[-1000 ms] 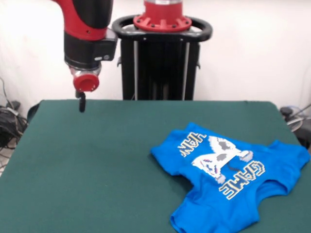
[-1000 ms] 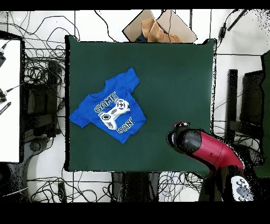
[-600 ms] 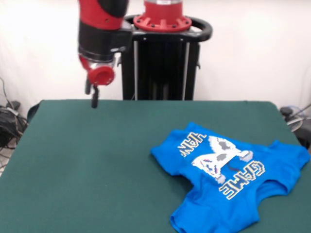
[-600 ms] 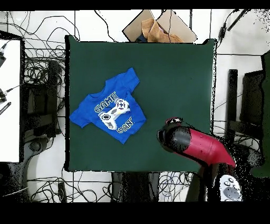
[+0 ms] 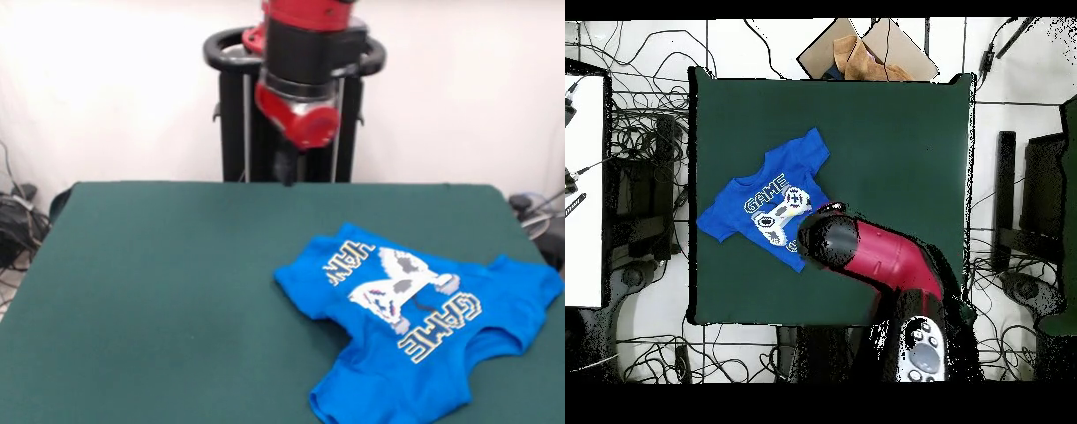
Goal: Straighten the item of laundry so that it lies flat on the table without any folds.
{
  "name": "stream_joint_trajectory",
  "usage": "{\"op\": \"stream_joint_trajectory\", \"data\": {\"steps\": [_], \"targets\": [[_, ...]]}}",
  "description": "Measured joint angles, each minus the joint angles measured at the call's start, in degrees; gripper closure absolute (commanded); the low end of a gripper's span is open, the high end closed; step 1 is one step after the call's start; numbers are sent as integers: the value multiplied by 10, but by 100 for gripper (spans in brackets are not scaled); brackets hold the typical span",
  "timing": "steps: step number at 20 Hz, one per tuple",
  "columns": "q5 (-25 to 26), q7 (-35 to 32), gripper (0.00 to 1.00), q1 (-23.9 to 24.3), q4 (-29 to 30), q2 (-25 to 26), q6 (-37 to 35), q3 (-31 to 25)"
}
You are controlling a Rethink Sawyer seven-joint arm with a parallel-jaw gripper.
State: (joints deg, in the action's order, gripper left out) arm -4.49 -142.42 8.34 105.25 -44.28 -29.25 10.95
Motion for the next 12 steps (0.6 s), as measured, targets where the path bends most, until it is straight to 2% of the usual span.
{"op": "stream_joint_trajectory", "data": {"steps": [4,10,12], "targets": [[-30,0,100,-28,4,12,23,2],[-38,0,100,-100,-3,81,108,33],[-40,0,100,-126,-5,119,153,48]]}}
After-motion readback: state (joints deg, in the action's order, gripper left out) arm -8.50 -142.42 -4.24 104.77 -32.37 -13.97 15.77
